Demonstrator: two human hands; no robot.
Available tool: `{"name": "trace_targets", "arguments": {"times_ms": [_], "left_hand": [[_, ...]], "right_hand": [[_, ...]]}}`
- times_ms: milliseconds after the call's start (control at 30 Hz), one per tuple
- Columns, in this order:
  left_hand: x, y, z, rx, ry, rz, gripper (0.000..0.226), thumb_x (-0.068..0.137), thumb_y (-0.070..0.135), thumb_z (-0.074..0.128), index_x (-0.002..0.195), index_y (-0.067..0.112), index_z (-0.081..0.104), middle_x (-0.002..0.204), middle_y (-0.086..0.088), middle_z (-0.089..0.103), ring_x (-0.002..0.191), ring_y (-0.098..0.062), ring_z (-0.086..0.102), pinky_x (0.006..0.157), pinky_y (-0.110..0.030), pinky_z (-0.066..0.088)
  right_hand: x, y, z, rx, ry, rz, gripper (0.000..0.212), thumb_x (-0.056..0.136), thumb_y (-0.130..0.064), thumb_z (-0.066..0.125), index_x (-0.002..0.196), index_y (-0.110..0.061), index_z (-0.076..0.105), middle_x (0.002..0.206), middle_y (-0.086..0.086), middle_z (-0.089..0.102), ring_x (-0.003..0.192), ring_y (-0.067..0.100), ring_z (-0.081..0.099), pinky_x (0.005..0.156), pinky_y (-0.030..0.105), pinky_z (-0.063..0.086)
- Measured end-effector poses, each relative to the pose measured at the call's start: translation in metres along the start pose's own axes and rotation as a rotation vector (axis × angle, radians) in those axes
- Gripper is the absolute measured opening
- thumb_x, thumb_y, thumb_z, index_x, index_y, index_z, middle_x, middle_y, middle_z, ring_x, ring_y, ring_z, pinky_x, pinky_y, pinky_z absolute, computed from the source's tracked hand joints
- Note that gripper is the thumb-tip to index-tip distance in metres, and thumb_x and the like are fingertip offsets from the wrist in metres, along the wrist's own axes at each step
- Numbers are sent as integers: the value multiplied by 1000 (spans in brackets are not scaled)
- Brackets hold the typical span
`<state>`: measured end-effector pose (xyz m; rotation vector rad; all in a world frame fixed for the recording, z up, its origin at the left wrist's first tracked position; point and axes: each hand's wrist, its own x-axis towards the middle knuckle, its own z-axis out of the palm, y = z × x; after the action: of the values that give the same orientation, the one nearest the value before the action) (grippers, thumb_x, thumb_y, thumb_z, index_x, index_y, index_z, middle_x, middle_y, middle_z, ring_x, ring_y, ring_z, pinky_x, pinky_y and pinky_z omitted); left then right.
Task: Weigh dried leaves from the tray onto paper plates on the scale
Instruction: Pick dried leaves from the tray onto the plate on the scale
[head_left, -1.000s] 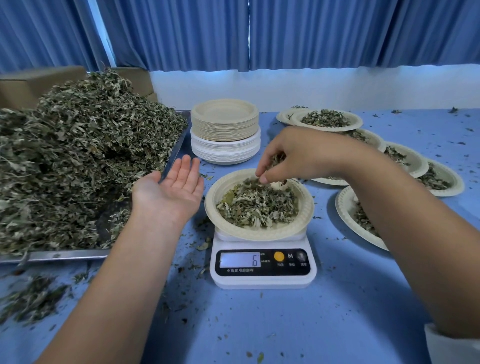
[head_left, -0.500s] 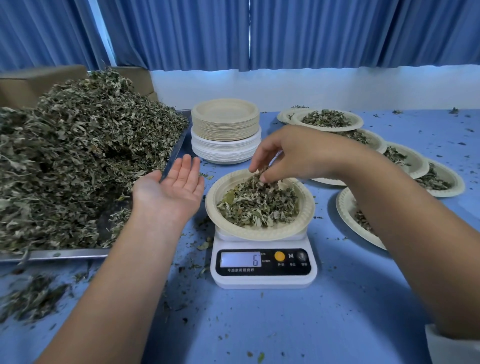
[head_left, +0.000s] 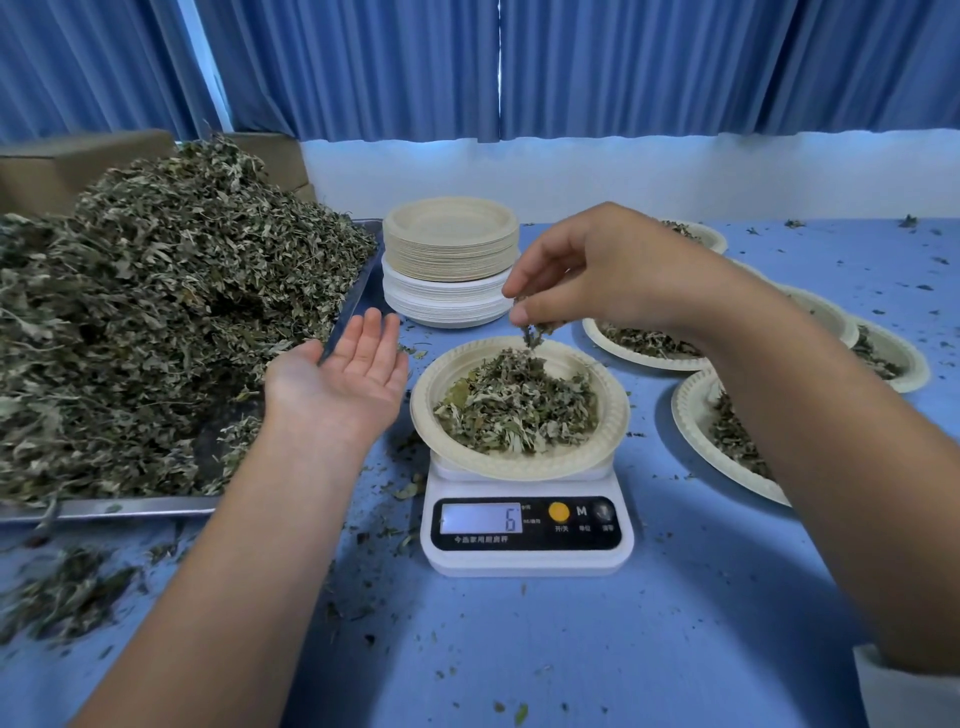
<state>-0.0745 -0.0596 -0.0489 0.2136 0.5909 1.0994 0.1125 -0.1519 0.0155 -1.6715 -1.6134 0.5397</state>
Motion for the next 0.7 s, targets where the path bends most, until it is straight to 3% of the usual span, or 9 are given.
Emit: {"name": "trace_targets", "arguments": {"times_ms": [200,367,533,700], "left_hand": [[0,-1,1,14,-7,-2,44,103,31,24,103,5,60,95,-6,71,93,-23,68,94,-39,43],[0,0,0,8,-4,-8,45,103,32,25,103,5,61,88,-7,72,91,-23,69,93,-39,44],[1,-2,0,18,-3,-11,46,103,32,24,101,5,61,82,-7,72,88,-23,69,90,-38,44],[1,-2,0,20,-1,-8,45,103,32,25,101,5,61,84,-7,72,89,-23,68,90,-38,44]], "right_hand": [[-1,-2,1,-180,-71,-18,23,82,-3,69,92,-22,75,82,-7,74,81,4,69,81,17,53],[-2,-4,5,-103,-129,-24,18,85,-1,68,97,-13,72,87,5,74,67,4,67,67,15,55],[2,-2,8,-155,-106,-32,17,81,-8,74,94,-19,74,85,-2,75,79,5,69,81,17,51],[2,0,10,-130,-113,-46,11,80,-10,76,90,-15,75,76,-6,74,69,5,70,65,7,50]]}}
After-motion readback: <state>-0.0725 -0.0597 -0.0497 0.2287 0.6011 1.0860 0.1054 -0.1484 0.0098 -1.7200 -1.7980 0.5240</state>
